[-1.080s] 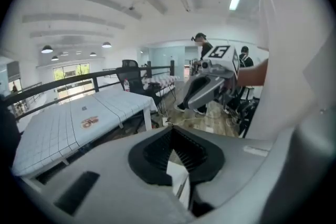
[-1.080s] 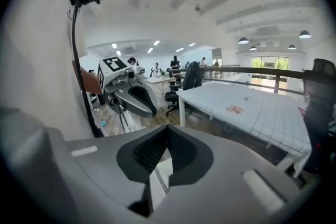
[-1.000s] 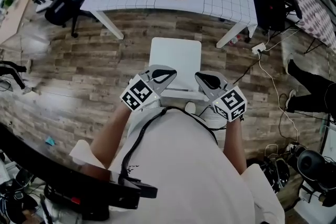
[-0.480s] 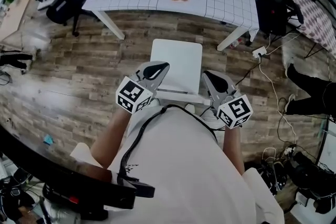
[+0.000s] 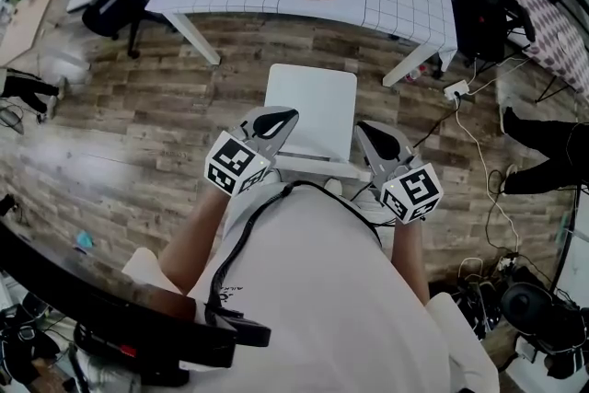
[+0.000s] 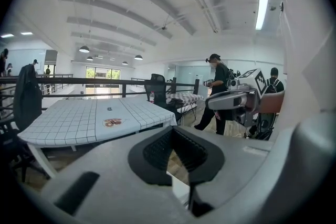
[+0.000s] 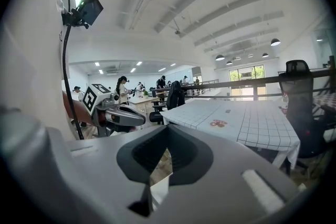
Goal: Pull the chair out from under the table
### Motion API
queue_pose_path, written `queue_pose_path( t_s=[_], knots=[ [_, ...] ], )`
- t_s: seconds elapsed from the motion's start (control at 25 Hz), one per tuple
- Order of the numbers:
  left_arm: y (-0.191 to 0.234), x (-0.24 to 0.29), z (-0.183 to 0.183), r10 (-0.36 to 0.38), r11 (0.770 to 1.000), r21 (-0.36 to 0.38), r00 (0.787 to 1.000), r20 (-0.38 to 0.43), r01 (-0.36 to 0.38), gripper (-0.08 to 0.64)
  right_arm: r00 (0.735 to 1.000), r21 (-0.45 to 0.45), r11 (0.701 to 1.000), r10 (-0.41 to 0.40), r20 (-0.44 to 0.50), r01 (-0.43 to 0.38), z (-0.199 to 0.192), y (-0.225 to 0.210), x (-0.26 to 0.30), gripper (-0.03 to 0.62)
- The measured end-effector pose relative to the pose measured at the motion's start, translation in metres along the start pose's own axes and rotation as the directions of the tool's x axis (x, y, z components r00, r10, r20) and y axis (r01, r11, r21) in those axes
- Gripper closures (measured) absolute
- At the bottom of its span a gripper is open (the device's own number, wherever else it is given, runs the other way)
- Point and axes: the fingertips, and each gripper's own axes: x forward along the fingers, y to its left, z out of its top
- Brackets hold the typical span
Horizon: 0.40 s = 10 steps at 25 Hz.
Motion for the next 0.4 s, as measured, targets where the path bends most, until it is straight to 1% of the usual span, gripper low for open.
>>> queue_pose_path(
  t_s=[0.2, 0.4],
  knots=[
    [-0.0067, -0.0024, -0.0058, -0.018, 1.0, -0.006, 1.0, 0.0, 0.018, 0.554, 1.0, -0.001, 1.0, 0.001, -0.006, -0.001, -0.0054, 0.0063, -0.0021, 0.588],
    [-0.0079, -0.0046, -0.0082, -0.031, 0.999, 0.026, 0.999, -0.017, 0.031, 0.552, 1.0, -0.002, 1.0, 0.003, -0.01, -0.003, -0.0062, 0.0106, -0.0009, 0.588]
  ],
)
